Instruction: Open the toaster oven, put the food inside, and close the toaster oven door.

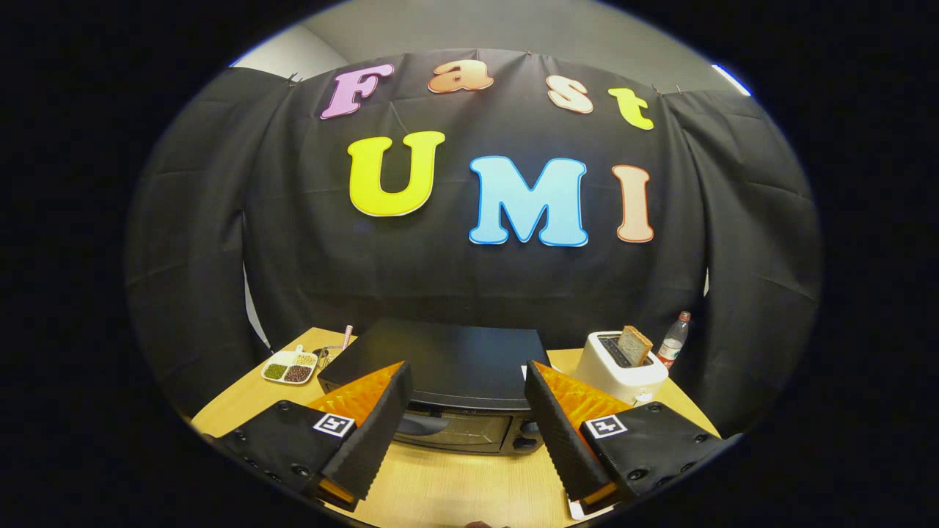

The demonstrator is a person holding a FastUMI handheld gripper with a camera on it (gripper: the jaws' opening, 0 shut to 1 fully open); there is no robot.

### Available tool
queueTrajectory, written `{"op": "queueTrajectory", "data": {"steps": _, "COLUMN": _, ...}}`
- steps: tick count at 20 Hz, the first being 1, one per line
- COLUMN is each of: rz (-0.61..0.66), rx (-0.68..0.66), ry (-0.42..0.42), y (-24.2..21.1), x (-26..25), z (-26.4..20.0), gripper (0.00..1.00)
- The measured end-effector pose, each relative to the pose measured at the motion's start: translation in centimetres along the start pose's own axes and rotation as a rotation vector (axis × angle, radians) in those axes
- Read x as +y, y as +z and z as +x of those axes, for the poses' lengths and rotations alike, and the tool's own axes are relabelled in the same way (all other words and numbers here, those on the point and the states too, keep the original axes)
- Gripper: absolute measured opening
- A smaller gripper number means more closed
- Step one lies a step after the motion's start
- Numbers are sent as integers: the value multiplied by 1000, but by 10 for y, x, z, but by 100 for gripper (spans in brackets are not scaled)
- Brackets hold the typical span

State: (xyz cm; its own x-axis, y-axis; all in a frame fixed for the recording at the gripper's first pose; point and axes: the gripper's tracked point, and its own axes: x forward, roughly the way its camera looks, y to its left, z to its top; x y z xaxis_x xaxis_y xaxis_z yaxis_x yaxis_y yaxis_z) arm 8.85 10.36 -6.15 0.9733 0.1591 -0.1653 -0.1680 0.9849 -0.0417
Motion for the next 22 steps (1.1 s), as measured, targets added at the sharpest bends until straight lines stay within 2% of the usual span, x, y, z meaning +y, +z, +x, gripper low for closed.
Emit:
{"op": "queueTrajectory", "data": {"steps": 10, "rz": 42, "rx": 146, "ry": -33, "y": -50, "x": 10, "z": 62, "gripper": 98}}
{"op": "queueTrajectory", "data": {"steps": 15, "rz": 42, "rx": 192, "ry": -6, "y": -70, "x": 39, "z": 72, "gripper": 98}}
{"op": "queueTrajectory", "data": {"steps": 22, "rz": 37, "rx": 246, "ry": -17, "y": -92, "x": 67, "z": 83, "gripper": 98}}
